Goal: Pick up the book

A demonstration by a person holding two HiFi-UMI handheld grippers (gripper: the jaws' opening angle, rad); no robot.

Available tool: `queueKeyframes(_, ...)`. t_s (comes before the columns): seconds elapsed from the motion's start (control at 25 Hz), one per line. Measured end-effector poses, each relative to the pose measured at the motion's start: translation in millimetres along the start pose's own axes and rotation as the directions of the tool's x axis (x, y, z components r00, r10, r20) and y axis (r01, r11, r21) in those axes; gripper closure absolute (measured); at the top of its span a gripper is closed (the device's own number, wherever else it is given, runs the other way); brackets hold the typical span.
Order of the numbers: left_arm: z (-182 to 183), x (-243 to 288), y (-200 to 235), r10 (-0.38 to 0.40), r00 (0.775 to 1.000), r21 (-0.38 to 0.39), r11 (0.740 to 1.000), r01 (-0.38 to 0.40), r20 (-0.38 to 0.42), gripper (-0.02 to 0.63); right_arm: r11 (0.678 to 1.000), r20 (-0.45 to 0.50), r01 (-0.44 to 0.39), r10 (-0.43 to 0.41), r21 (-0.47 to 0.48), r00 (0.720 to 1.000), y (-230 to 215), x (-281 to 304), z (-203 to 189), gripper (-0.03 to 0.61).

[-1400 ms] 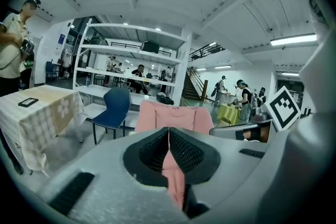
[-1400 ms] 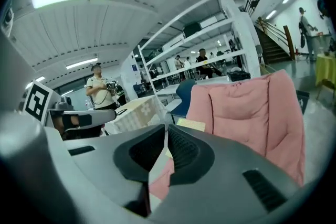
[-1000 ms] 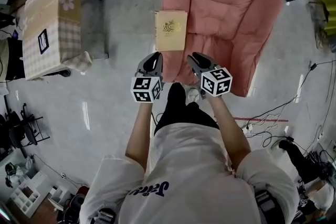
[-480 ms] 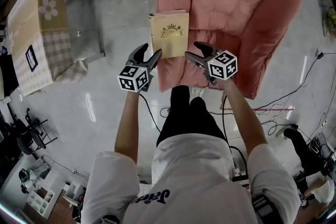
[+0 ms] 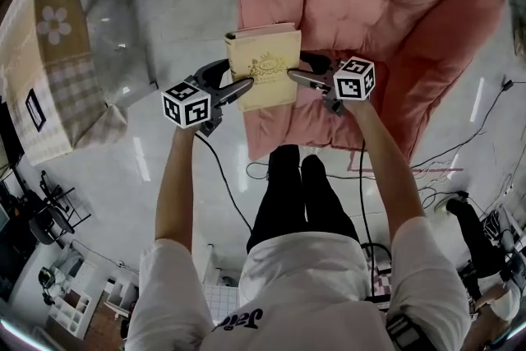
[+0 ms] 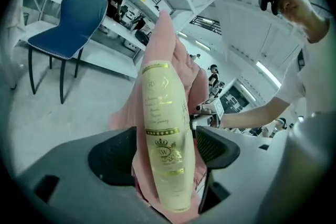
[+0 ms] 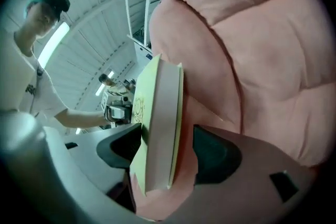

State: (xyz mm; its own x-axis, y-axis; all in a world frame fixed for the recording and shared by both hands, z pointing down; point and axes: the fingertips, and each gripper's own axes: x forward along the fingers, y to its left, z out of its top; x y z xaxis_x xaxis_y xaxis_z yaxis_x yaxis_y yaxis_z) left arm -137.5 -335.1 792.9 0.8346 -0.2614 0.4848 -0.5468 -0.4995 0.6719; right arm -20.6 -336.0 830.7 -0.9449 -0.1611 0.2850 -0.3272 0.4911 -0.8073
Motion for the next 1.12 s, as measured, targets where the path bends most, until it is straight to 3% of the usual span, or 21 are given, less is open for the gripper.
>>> queueKeyframes(0.16,-6,14,1,-0.021,0.999,0.005,1.000,0.021,-0.028,0.272,0.986,0.106,-0.140,0.131,0.085,0.986,4,9,11,0.282)
queueKeyframes(0.36,-7,18,-2,-0.028,1.000,-0.055,0.998,0.028,-0.001,0.281,0.973,0.121,-0.197,0.183,0.120,0.976,12,20,16,0.284)
queueKeyframes(0.44,-7,18,-3,-0.020,1.000,-0.078,0.997,0.020,0.001,0.345,0.972,0.106,-0.199,0.186,0.129,0.977,16,23,14,0.296)
queueKeyframes(0.84,3,10,-15,-0.050,0.999,-0.094,0.994,0.049,-0.014,0.351,0.981,0.044,-0.177,0.174,0.077,0.984,33,16,27,0.304)
queueKeyframes(0.96,13,3,-28,-0.072,0.997,-0.074,0.995,0.071,-0.007,0.352,0.985,0.036,-0.163,0.161,0.053,0.986,48,9,37,0.305)
queueKeyframes(1.12,34,-8,-79,-0.109,0.994,0.003,0.994,0.109,0.011,0.353,0.990,0.056,-0.137,0.138,-0.019,0.989,92,-28,54,0.307)
